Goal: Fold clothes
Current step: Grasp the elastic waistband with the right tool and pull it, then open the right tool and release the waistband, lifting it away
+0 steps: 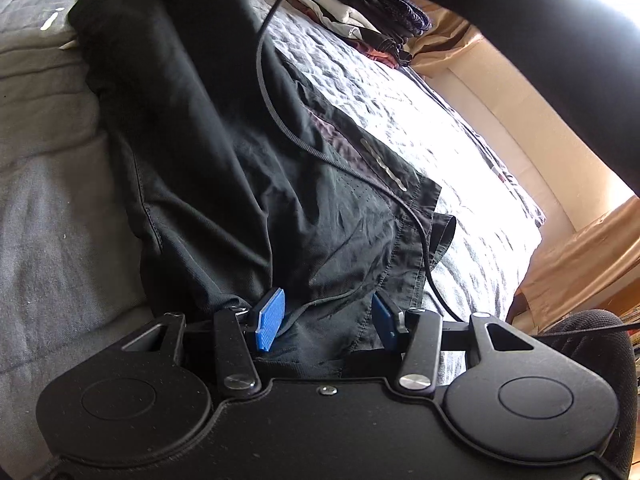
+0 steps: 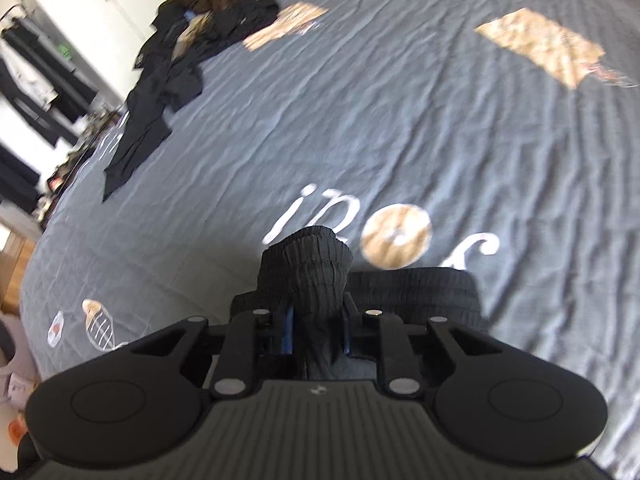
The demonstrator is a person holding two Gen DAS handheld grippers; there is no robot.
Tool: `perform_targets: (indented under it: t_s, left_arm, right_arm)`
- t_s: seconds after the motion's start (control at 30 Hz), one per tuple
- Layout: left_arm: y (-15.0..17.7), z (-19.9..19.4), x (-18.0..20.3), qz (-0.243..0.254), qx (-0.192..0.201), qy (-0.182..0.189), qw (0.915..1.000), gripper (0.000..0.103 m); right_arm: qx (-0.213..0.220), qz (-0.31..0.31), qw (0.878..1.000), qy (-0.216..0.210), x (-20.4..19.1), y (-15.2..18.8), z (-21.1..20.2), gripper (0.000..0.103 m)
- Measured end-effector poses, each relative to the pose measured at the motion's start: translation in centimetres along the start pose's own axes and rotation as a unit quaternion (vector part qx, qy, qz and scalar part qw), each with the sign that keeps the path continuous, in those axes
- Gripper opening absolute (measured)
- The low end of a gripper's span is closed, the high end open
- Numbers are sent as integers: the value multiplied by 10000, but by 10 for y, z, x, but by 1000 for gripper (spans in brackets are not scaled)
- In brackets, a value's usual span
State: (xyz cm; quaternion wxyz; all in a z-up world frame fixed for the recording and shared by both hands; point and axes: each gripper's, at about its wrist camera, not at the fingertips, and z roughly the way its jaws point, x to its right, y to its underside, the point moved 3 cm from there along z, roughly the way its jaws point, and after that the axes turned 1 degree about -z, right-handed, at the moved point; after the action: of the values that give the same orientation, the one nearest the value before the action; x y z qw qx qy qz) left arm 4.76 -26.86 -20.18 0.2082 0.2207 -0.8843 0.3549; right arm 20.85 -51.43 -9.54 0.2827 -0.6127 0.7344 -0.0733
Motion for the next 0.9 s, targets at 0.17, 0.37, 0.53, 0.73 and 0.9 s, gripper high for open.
perform_targets:
  t_s: [0.17, 0.37, 0.53, 0.73, 0.9]
  left_arm:
    - [-1, 0, -2, 28, 21, -35, 10000, 48]
    - [-4, 1, -4, 56, -1, -29, 10000, 48]
    - [-5, -3, -5, 70, 57, 20, 10000, 49]
    - [-5, -2, -4, 96, 63, 10, 9999, 49]
    - [-4, -2, -2, 146, 66, -42, 9999, 49]
  right_arm:
    - [171, 73, 9983, 556, 18, 3, -22, 27]
    - [-238, -119, 9865, 1616, 52, 15, 16, 67]
    - [389, 381, 9916, 1170, 61, 20, -37, 67]
    - [601, -154, 9958, 675, 23, 79, -107, 67]
    - [-78, 434, 9990, -20, 15, 169, -127, 67]
